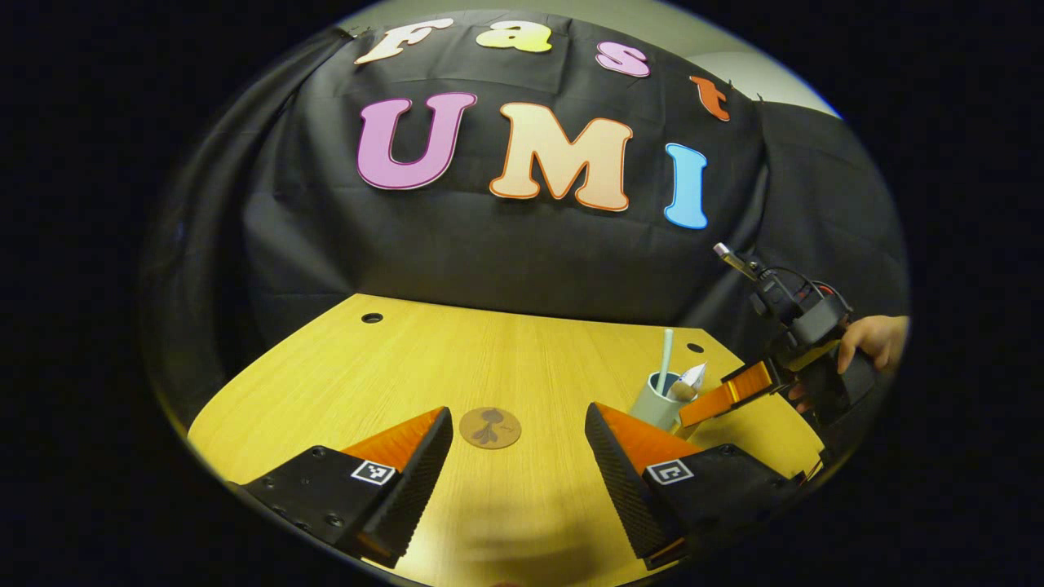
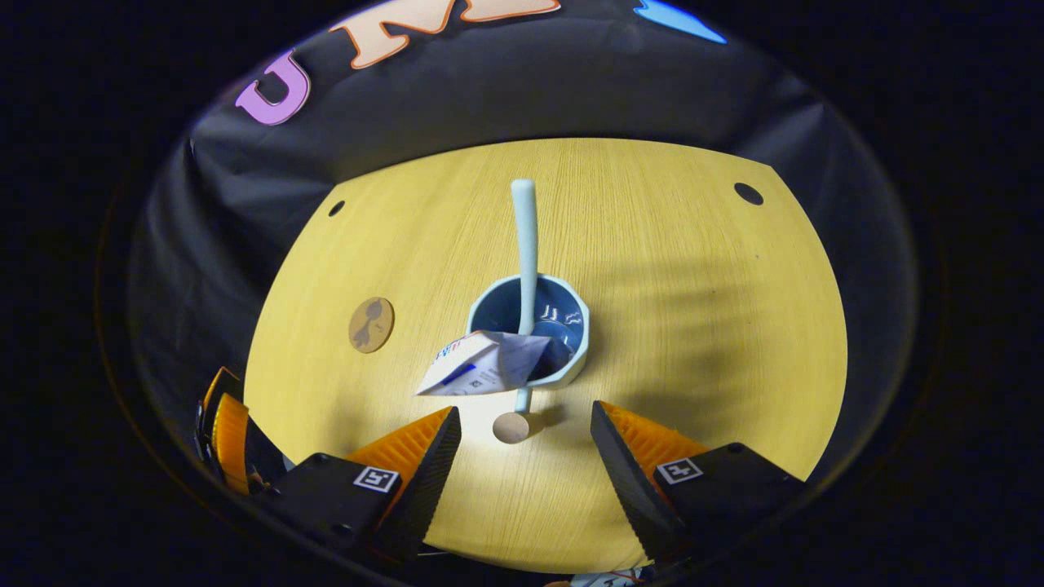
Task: Put the toothbrush and toothpaste on the desktop into the cup, then pick up the cup and place it on the coaster on the desktop.
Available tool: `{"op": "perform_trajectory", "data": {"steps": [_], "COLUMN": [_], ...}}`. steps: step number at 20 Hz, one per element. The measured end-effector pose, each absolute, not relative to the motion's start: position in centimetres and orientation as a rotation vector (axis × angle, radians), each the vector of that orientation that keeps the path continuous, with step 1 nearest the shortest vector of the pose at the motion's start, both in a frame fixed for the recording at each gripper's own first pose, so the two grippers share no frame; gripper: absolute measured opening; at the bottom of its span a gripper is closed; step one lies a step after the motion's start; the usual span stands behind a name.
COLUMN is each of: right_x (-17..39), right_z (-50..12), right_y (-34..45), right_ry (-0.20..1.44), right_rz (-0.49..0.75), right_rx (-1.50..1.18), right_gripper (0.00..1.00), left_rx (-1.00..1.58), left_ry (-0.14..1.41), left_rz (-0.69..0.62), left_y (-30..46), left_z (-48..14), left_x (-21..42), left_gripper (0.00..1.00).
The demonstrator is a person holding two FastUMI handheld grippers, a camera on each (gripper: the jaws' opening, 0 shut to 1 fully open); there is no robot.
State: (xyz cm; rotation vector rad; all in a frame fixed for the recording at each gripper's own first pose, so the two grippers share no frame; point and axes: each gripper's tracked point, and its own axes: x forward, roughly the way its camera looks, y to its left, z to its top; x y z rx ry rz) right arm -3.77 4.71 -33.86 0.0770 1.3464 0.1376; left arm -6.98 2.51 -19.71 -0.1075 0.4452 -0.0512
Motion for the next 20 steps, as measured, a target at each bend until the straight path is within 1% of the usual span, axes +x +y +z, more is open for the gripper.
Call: {"op": "perform_trajectory", "data": {"steps": [1,2,3,4,5,7,8,10,13,14,18,20], "right_x": [-3.6,-3.4,-3.3,-3.3,-3.3,-3.4,-3.6,-3.5,-3.4,-3.5,-3.8,-4.1], "right_z": [-34.5,-35.1,-35.6,-36.1,-36.6,-37.7,-38.0,-38.6,-39.4,-39.2,-39.7,-40.0], "right_y": [5.0,5.1,5.4,5.5,5.5,5.8,5.8,5.7,4.4,4.0,4.1,3.9], "right_ry": [1.359,1.373,1.39,1.406,1.429,1.467,1.48,1.496,1.498,1.502,1.501,1.5], "right_rz": [0.132,0.126,0.122,0.119,0.111,0.114,0.109,0.106,0.089,0.09,0.124,0.144], "right_rx": [0.067,0.056,0.049,0.044,0.035,0.03,0.026,0.006,-0.052,-0.056,-0.098,-0.117], "right_gripper": [0.99,0.94,0.99,0.99,0.94,0.94,1.0,1.0,0.89,0.74,0.35,0.33], "left_rx": [-0.106,-0.101,-0.096,-0.094,-0.092,-0.089,-0.088,-0.094,-0.102,-0.101,-0.107,-0.11], "left_ry": [0.446,0.448,0.448,0.448,0.446,0.442,0.442,0.445,0.46,0.463,0.476,0.479], "left_rz": [-0.047,-0.04,-0.035,-0.029,-0.023,-0.008,0.0,0.01,0.015,0.015,0.015,0.014], "left_y": [3.1,3.6,4.2,4.7,5.2,6.1,6.5,7.1,7.2,7.2,7.2,7.2], "left_z": [-19.7,-19.7,-19.8,-19.7,-19.6,-19.5,-19.6,-19.7,-20.3,-20.4,-20.8,-21.0], "left_x": [-7.3,-7.5,-7.8,-7.9,-8.1,-8.2,-8.4,-8.6,-8.9,-9.0,-9.0,-9.0], "left_gripper": [0.95,0.95,0.95,0.95,0.95,0.95,0.95,0.95,0.95,0.95,0.95,0.95]}}
